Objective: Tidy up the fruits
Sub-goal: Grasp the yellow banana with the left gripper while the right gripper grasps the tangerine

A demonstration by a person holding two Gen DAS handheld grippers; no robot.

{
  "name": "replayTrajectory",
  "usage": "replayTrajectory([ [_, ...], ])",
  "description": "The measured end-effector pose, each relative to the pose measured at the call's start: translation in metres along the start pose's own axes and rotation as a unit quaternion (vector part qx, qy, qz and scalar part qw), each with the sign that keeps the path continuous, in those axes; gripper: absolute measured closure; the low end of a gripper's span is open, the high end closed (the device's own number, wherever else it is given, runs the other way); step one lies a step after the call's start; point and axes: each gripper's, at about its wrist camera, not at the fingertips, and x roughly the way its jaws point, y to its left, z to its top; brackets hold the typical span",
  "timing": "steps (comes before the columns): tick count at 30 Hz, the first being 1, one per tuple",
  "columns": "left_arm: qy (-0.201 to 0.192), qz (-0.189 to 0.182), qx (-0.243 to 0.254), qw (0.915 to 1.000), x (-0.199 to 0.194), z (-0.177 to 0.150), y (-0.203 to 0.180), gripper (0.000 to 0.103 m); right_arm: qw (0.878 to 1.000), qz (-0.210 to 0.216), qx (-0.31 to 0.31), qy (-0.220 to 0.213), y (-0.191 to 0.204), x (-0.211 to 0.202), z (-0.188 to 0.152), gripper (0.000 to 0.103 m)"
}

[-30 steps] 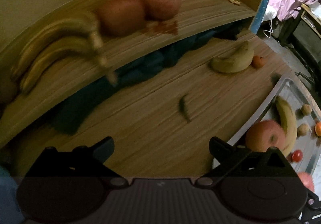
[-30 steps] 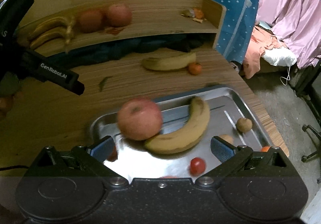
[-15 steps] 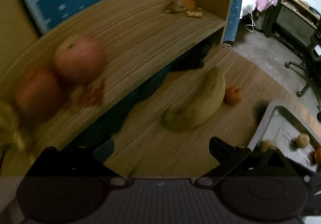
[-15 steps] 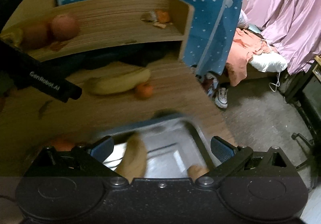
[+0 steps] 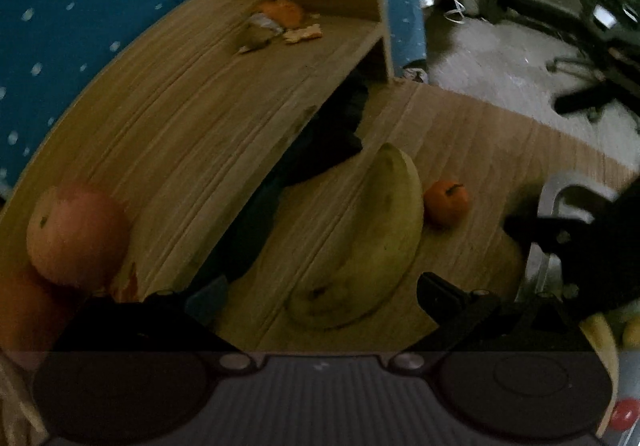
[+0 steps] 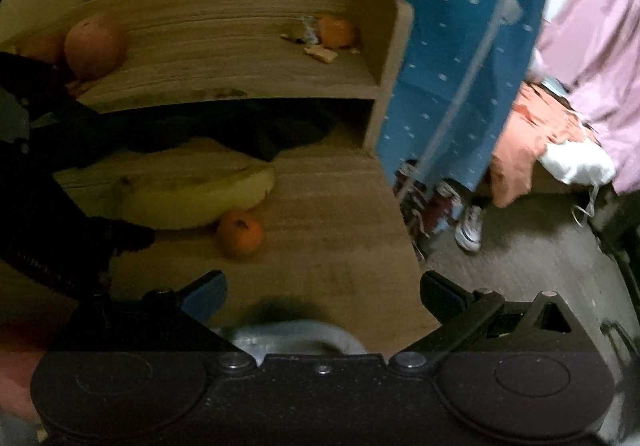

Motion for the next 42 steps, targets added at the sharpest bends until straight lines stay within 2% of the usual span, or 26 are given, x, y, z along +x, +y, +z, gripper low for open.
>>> replayTrajectory([
  [4,-0.004,-0.004,0.035,0.9994,0.003,0.0,-0.005,0.0,0.999,0.036,-0.008,-0.009,-0.002,0.01,0.01,0.009],
  [13,-0.001,-0.009,0.083,0.9965,0.015,0.009,-0.016,0.004,0.996,0.082,-0.035,-0.009,0.006,0.025,0.02,0.029],
  [16,0.002,-0.012,0.093,0.9956,0.019,0.011,-0.017,0.004,0.995,0.095,-0.037,-0.007,0.007,0.029,0.021,0.036],
  [20,0.001,-0.024,0.102,0.9945,0.019,0.014,-0.017,0.008,0.995,0.096,-0.04,-0.008,0.01,0.032,0.022,0.039],
  [24,-0.002,-0.045,0.11,0.9929,0.018,0.015,-0.015,0.018,0.994,0.1,-0.04,-0.009,0.011,0.033,0.023,0.047],
  [26,-0.002,-0.056,0.11,0.9924,0.018,0.016,-0.015,0.022,0.994,0.105,-0.042,-0.007,0.011,0.035,0.023,0.054],
  [28,-0.002,-0.064,0.113,0.9916,0.016,0.016,-0.015,0.029,0.993,0.106,-0.044,-0.005,0.011,0.035,0.022,0.059],
  [30,-0.002,-0.071,0.117,0.9906,0.014,0.016,-0.017,0.04,0.993,0.106,-0.044,-0.008,0.011,0.035,0.022,0.062],
  [33,-0.001,-0.082,0.119,0.9895,0.014,0.018,-0.019,0.05,0.993,0.107,-0.041,-0.01,0.01,0.034,0.021,0.072],
  [40,-0.007,-0.086,0.114,0.9898,0.016,0.024,-0.021,0.051,0.996,0.089,-0.02,-0.009,0.007,0.028,0.014,0.072],
  [42,-0.009,-0.087,0.112,0.9898,0.015,0.026,-0.023,0.057,0.997,0.081,-0.013,-0.009,0.006,0.027,0.011,0.072],
])
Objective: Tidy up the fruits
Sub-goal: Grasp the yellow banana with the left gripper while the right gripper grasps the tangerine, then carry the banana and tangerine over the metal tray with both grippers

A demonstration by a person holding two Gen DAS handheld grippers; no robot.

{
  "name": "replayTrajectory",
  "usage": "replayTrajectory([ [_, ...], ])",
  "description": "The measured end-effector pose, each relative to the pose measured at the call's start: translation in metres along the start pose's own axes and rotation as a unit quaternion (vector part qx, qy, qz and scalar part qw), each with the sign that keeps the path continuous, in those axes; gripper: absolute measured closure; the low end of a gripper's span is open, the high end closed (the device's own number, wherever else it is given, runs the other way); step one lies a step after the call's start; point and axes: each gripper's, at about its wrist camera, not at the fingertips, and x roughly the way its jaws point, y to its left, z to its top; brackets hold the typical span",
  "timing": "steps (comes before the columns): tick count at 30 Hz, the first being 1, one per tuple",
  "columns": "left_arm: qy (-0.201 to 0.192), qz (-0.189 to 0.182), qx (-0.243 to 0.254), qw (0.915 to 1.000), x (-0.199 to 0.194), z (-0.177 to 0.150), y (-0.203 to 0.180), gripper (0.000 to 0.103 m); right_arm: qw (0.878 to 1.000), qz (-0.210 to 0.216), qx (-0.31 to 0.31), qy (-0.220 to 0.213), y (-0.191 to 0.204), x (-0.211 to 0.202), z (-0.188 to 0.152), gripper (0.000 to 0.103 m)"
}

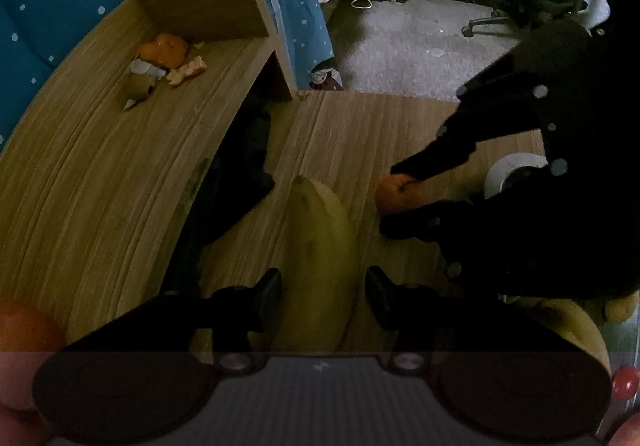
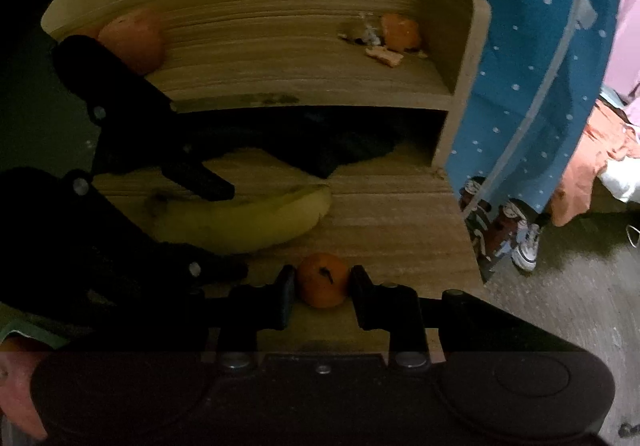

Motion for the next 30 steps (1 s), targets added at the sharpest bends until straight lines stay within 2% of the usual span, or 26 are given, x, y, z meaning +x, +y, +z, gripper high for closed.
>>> replayTrajectory([
  [2,0.0,0.01,-0.005,0.9999,0.0,0.0,-0.001,0.061,1.0,-0.004,0.01,0.0,-0.001,-0.002,-0.002,0.072],
  [6,0.002,0.007,-0.024,0.9997,-0.002,0.0,0.002,0.061,1.0,-0.014,0.021,-0.001,-0.001,-0.006,-0.007,0.072],
  [13,0.014,-0.015,-0.081,0.9965,-0.009,-0.007,0.01,0.062,0.999,-0.029,0.033,-0.01,0.005,-0.018,-0.012,0.072],
  [23,-0.013,-0.013,-0.076,0.9969,-0.033,-0.016,-0.002,0.064,0.998,-0.047,0.043,-0.029,0.023,-0.045,-0.018,0.072],
  [30,-0.047,-0.017,-0.069,0.9964,-0.065,-0.021,-0.013,0.064,0.995,-0.072,0.057,-0.041,0.039,-0.072,-0.029,0.072],
])
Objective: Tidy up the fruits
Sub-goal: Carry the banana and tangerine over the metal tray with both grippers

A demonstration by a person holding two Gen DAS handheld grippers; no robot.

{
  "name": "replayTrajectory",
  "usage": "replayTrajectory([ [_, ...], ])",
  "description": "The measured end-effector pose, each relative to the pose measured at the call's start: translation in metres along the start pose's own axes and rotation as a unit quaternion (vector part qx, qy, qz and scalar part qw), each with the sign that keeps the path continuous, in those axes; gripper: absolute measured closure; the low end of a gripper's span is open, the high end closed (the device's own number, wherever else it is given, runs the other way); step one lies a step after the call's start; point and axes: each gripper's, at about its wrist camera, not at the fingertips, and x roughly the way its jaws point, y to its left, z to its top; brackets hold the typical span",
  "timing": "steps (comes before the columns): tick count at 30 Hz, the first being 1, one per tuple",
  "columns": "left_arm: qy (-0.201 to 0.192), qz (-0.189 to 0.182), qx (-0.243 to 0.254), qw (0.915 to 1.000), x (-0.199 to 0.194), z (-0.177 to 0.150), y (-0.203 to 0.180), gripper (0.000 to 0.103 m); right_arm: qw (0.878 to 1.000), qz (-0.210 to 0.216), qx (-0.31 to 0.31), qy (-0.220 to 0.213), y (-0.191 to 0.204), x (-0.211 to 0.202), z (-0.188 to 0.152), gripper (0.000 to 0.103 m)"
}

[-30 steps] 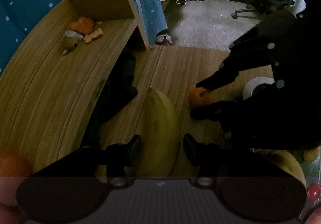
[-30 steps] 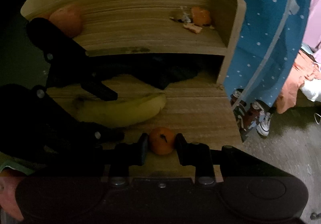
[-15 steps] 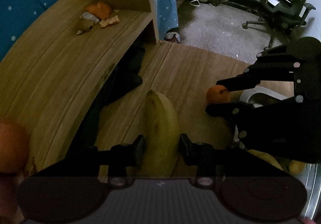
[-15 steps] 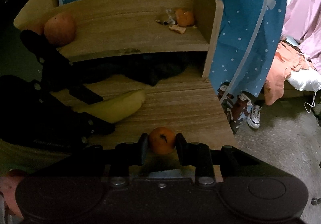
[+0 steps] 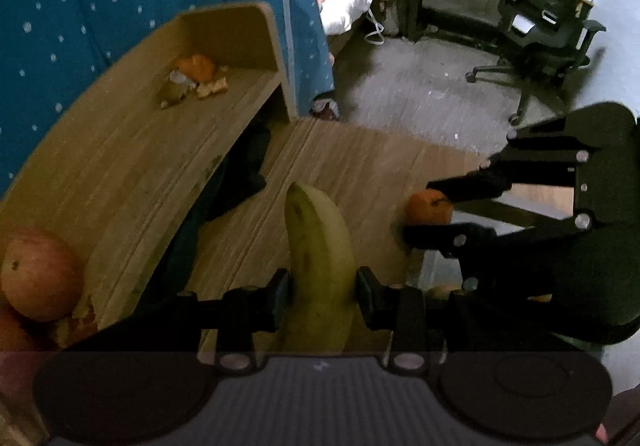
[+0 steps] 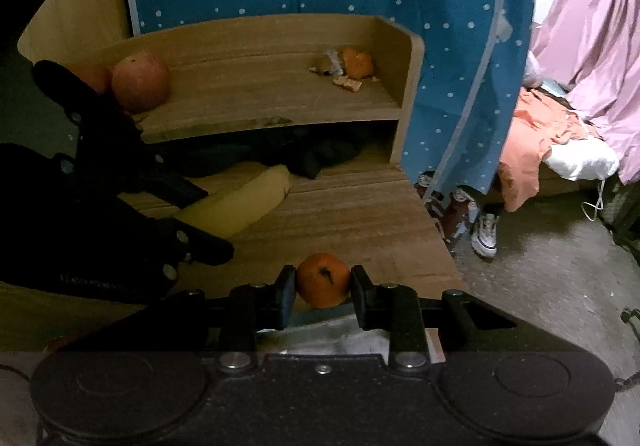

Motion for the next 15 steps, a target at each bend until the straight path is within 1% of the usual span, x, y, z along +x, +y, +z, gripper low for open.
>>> replayTrajectory([
  [7,-0.023,-0.016,0.025,0.9993,-0.027,-0.005,-0.02,0.063,0.999,-0.029,0.029,-0.006,0.008,-0.035,-0.019,0.072],
  [15,-0.025,-0.05,0.064,0.9964,-0.039,-0.015,-0.055,0.063,0.996,-0.064,0.067,0.004,0.009,-0.067,-0.053,0.072],
])
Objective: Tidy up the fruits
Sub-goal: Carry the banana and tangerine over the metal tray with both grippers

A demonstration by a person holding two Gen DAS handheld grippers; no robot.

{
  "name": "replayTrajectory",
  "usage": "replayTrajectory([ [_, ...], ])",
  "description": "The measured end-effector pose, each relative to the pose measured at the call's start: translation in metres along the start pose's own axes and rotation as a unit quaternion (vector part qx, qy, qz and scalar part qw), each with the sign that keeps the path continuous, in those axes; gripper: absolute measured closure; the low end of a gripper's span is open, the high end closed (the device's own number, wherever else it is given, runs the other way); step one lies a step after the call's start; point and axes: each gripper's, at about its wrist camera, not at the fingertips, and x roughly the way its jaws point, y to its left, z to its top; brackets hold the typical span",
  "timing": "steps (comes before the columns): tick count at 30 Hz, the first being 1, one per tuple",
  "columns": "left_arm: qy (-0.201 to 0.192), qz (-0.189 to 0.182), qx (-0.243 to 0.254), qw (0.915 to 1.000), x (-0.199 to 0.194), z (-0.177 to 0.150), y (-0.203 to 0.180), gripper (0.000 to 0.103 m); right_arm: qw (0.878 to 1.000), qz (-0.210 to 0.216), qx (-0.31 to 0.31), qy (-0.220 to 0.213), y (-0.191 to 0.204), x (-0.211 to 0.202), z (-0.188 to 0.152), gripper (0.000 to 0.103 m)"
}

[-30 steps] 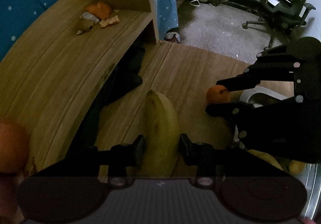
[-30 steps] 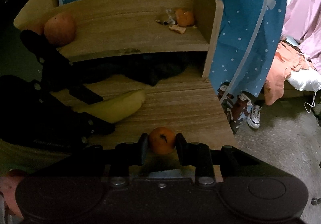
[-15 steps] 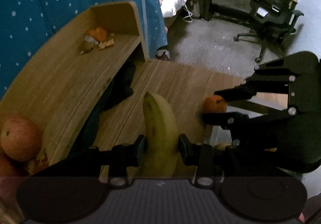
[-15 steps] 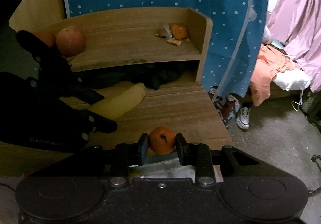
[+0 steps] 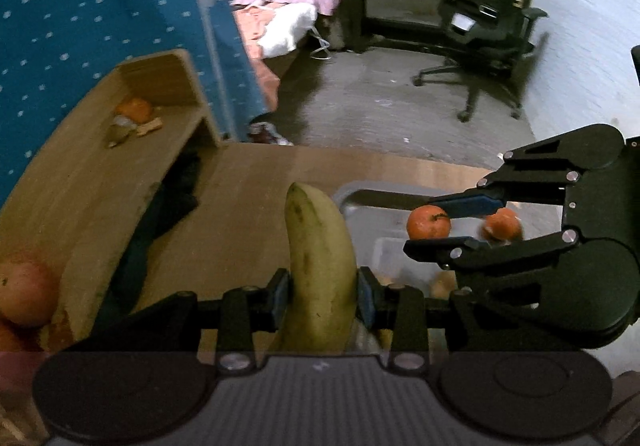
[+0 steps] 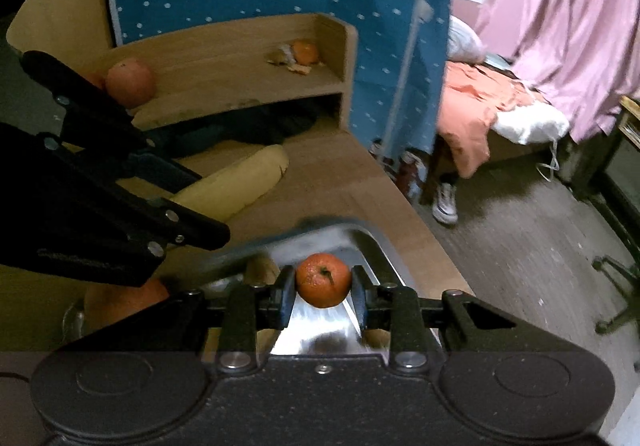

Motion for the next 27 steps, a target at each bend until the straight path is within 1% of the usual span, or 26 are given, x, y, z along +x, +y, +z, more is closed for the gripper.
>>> replayTrajectory([
  [3,0.002,-0.01,0.016,0.9998,0.001,-0.002,-0.014,0.063,1.0,-0.013,0.014,0.007,-0.004,-0.009,-0.015,0.072],
  [6,0.001,-0.007,0.039,0.9992,0.002,-0.003,-0.027,0.063,0.999,-0.024,0.029,0.014,-0.008,-0.016,-0.029,0.072],
  [12,0.005,-0.02,0.058,0.9981,0.006,-0.001,-0.041,0.063,0.997,-0.039,0.055,0.024,-0.014,-0.026,-0.051,0.072],
  [16,0.013,-0.027,0.069,0.9972,0.014,0.0,-0.05,0.063,0.997,-0.041,0.065,0.03,-0.017,-0.029,-0.06,0.072],
  [27,0.027,-0.034,0.072,0.9965,0.029,-0.001,-0.062,0.064,0.996,-0.039,0.072,0.045,-0.013,-0.023,-0.07,0.072],
])
